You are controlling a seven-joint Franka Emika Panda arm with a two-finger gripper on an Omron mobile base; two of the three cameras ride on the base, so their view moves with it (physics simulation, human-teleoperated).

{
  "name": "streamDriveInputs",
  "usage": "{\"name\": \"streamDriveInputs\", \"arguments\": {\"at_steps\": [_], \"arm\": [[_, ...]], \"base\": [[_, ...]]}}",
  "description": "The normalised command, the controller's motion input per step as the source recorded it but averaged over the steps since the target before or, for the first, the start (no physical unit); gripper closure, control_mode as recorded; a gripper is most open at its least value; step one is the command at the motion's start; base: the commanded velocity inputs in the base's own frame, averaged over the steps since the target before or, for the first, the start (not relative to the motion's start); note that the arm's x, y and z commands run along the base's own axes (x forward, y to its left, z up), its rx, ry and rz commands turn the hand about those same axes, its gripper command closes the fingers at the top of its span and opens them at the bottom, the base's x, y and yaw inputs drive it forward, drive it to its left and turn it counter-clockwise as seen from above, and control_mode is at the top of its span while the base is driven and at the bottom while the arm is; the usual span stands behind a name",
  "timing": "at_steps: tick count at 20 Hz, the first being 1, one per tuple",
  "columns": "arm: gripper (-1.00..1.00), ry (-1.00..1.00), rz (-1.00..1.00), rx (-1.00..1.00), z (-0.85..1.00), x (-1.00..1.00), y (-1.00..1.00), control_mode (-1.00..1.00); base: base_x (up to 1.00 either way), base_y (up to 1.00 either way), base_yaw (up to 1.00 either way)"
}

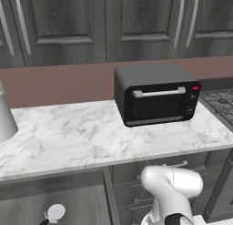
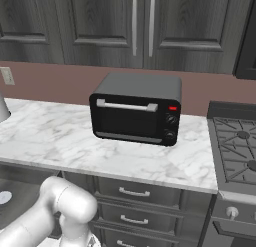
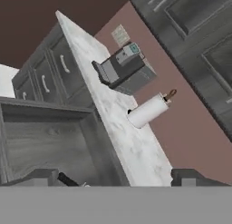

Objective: Take the pizza cutter from the drawer on the left and place it on the dining counter for cutting.

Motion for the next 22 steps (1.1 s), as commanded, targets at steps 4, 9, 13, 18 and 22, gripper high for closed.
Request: {"name": "streamDriveInputs", "arguments": {"at_steps": [4,9,13,18,22], "arm": [[-1.00,0.23,-0.19,0.28,0.82,0.83,-0.69,-1.00],[-1.00,0.22,-0.17,0.28,0.72,0.84,-0.66,-1.00],[-1.00,0.22,-0.13,0.30,0.65,0.72,-0.66,-1.00],[-1.00,0.22,-0.14,0.27,0.13,0.59,-0.68,-1.00],[-1.00,0.13,-0.13,0.22,-0.45,0.53,-0.88,-1.00]], "base": [[0.00,0.00,0.00],[0.00,0.00,0.00],[0.00,0.00,0.00],[0.00,0.00,0.00],[0.00,0.00,0.00]]}}
